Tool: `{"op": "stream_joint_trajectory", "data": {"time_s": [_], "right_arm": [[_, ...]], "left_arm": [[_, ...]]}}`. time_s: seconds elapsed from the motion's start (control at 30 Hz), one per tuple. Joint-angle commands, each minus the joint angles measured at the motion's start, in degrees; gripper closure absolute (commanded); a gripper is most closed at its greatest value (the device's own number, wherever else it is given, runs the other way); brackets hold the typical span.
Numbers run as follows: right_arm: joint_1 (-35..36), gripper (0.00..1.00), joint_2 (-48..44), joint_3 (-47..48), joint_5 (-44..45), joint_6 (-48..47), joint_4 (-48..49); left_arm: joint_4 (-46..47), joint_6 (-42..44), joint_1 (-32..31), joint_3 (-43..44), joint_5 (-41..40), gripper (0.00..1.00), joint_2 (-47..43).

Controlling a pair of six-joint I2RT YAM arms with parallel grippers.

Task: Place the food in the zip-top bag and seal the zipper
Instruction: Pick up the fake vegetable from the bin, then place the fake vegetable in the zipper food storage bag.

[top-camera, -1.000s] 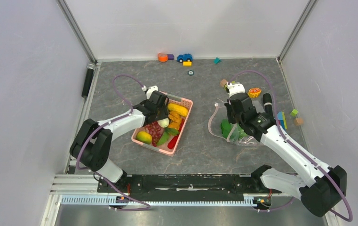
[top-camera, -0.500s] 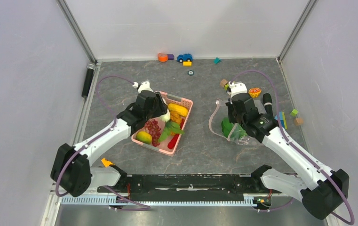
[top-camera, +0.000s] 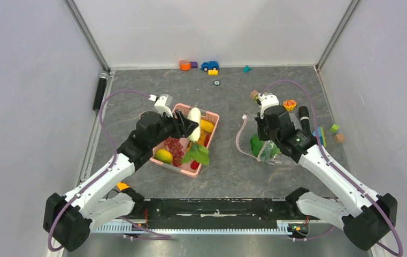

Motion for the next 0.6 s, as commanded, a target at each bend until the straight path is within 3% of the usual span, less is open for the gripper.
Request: {"op": "stream_joint_trajectory", "data": {"time_s": [0.0, 0.17, 0.27, 0.43, 0.57], "right_arm": [[0.0, 1.0, -1.9, 1.5, -6.3, -2.0, 3.6], [0.0, 1.0, -2.7, 1.8, -10.5, -3.0, 5.0], [0.0, 1.0, -3.4, 1.6, -11.7, -3.5, 5.8], [0.0, 1.0, -3.7, 1.2, -11.9, -3.3, 6.7], [0.0, 1.0, -4.4, 0.3, -12.7, -3.5, 8.0]], "left_arm": [[11.7, 5.7, 0.0, -1.7, 23.2, 0.66, -1.8], [24.9, 0.1, -0.5, -3.1, 42.8, 0.65, 2.3], [30.9, -6.9, -1.8, -2.6, 45.5, 0.78, 7.3], [31.3, -11.3, -6.6, 1.1, 46.2, 0.78, 16.2], [24.7, -11.5, -11.0, 7.1, 44.5, 0.78, 23.1]]}}
